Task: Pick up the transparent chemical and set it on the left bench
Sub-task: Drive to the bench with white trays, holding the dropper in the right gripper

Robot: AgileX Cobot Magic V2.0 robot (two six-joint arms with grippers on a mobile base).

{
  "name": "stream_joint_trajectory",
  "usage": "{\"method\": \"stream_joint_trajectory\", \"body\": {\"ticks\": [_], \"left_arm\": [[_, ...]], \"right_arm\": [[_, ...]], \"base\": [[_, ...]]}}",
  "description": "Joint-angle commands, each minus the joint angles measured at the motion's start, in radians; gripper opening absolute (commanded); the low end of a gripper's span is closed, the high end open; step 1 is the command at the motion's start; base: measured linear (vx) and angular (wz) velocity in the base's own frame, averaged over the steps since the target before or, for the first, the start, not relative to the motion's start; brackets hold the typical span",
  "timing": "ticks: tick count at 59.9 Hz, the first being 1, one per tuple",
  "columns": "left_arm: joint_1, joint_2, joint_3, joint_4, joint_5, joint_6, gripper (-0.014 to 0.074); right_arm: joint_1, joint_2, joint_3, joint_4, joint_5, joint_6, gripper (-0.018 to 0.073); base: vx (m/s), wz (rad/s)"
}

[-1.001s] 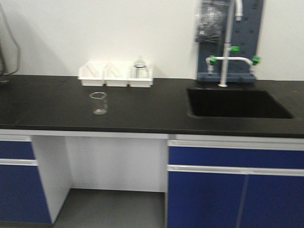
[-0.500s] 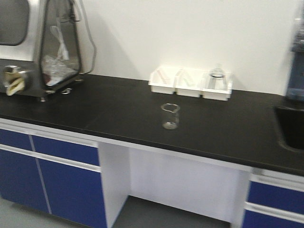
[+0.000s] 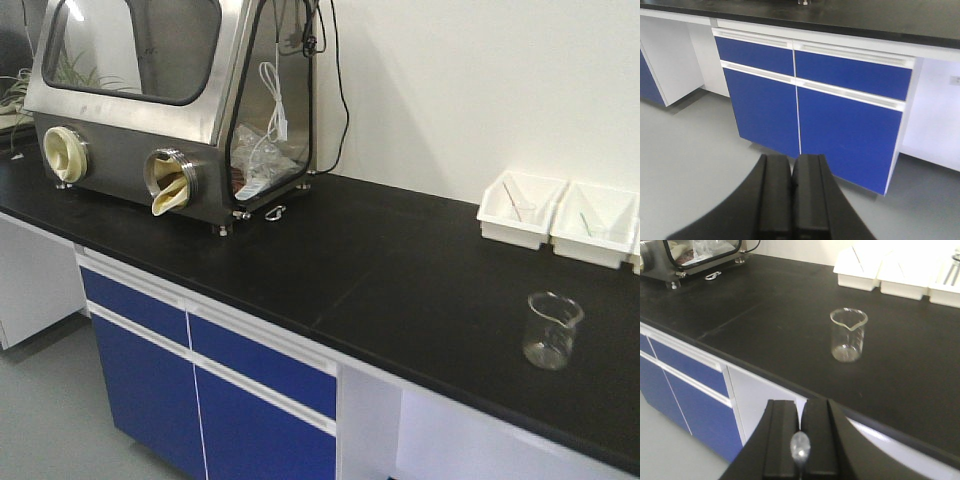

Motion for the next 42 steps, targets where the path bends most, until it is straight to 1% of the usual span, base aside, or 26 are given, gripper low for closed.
{"method": "stream_joint_trajectory", "body": {"ticks": [1,9,17,26,42], "left_arm": [[-0.002,-0.019,0.016,-0.001,-0.078,-0.008,-0.0003],[-0.002,-0.019,0.016,-0.001,-0.078,-0.008,-0.0003],[-0.002,-0.019,0.016,-0.001,-0.078,-0.008,-0.0003],[-0.002,-0.019,0.016,-0.001,-0.078,-0.008,-0.0003],[-0.002,-0.019,0.016,-0.001,-0.078,-0.008,-0.0003]], "right_arm": [[0.002,-0.005,-0.035,-0.009,-0.076,0.0,-0.0003],[0.002,-0.005,-0.035,-0.009,-0.076,0.0,-0.0003],[0.002,-0.005,-0.035,-0.009,-0.076,0.0,-0.0003],[0.002,-0.005,-0.035,-0.009,-0.076,0.0,-0.0003],[0.002,-0.005,-0.035,-0.009,-0.076,0.0,-0.0003]], "base": [[0.46,0.12],[0.48,-0.05],[0.48,-0.33],[0.46,-0.56],[0.4,-0.7]]}}
